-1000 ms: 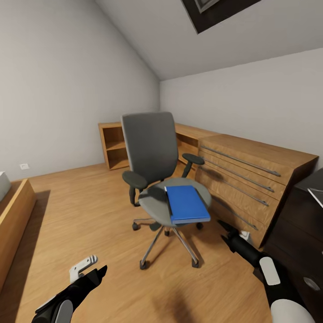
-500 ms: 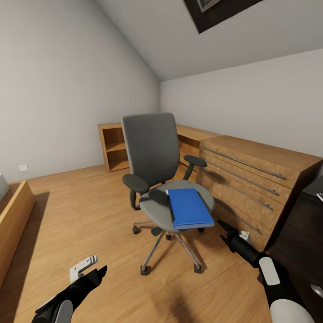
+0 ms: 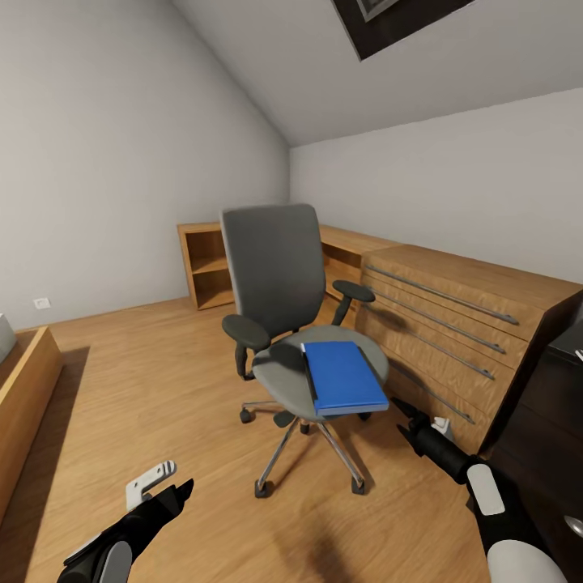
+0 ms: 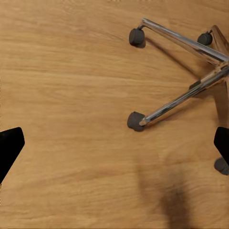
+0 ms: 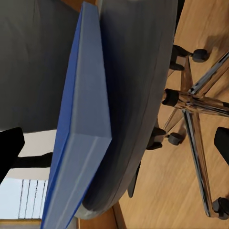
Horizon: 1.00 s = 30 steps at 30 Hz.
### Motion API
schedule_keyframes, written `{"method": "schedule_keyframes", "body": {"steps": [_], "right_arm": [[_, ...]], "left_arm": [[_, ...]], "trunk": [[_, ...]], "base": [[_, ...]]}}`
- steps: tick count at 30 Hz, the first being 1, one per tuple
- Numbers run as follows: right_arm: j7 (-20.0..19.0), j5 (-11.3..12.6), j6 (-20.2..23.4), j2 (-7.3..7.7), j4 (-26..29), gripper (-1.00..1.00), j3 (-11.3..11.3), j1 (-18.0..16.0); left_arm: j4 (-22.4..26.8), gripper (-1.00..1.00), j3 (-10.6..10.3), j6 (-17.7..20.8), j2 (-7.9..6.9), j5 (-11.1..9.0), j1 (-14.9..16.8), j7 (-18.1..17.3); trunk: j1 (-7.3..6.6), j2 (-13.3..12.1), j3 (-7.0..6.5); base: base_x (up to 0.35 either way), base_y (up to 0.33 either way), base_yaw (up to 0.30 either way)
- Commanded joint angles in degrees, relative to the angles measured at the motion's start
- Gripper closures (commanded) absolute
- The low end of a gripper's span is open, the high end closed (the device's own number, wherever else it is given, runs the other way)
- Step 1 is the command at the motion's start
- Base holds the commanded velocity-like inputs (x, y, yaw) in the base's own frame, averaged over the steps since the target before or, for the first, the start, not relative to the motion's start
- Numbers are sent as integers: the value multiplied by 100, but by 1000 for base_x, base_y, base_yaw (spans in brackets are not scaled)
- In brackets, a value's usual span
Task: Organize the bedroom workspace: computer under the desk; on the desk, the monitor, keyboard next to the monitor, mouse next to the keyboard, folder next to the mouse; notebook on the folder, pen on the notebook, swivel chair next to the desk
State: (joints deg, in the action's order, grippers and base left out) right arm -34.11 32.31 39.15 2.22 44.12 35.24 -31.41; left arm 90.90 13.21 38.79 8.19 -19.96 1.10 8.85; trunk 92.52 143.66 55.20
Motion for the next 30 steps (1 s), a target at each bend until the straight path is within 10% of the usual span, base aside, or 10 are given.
{"method": "schedule_keyframes", "body": {"steps": [1, 30], "right_arm": [[-9, 12, 40, -2, 0, -100, 18, -5], [0, 12, 31, 7, 0, -100, 18, -5]], "left_arm": [[6, -100, 6, 26, 5, -61, 4, 40], [0, -100, 6, 50, -1, -61, 4, 47]], "trunk": [[0, 2, 6], [-16, -6, -127]], "base": [[119, 110, 0], [10, 9, 0]]}}
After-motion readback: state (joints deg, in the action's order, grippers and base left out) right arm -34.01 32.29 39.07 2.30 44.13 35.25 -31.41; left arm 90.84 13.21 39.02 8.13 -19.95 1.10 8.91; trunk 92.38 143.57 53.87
